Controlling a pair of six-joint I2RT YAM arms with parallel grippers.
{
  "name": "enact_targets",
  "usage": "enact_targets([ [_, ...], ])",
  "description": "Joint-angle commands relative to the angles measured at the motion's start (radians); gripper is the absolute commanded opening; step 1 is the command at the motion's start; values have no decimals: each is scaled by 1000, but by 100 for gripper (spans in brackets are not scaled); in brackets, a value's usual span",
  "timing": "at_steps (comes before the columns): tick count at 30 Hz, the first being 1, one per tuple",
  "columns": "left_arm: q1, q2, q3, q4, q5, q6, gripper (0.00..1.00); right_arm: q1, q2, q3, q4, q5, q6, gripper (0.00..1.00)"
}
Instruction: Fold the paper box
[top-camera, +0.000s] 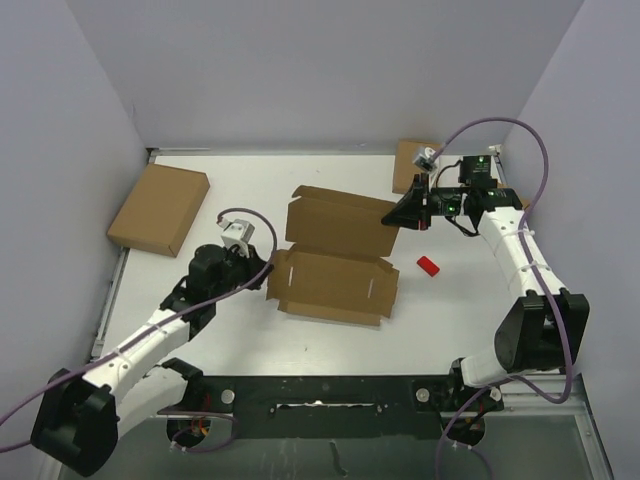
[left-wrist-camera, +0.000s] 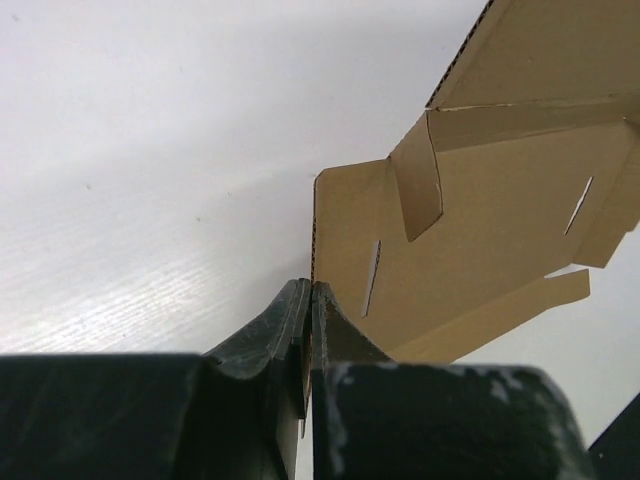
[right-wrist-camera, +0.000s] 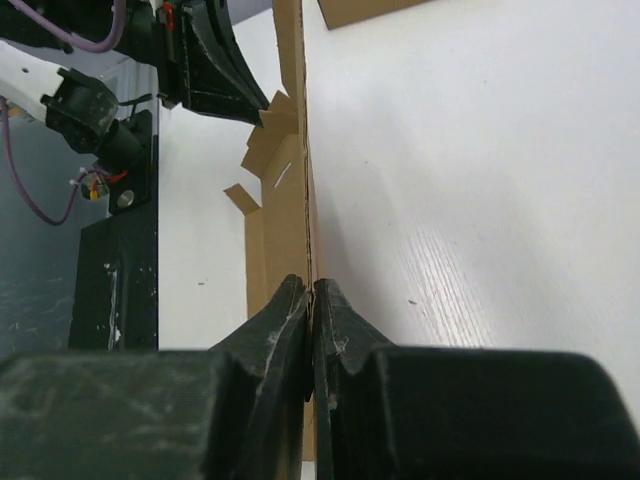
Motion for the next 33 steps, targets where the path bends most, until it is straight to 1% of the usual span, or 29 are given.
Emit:
enact_targets([
  [1, -15, -102, -72, 225, -87, 44, 0, 19, 22, 102, -9, -122, 71, 0],
  [7, -72, -115, -149, 422, -165, 150, 0, 57, 92, 188, -36, -148, 156, 0],
  [11, -133, -80, -198, 560, -238, 240, 0, 77, 170, 246, -141, -131, 171, 0],
  [16, -161, -43, -262, 679, -264, 290, 0, 76, 229, 226, -208, -88, 171, 0],
  [23, -185, -65, -330, 716, -264, 318, 0, 77, 265, 159, -220, -84, 166, 0],
  [33, -266, -195, -400, 629, -300, 326, 0, 78, 260, 107, -216, -112, 175, 0],
])
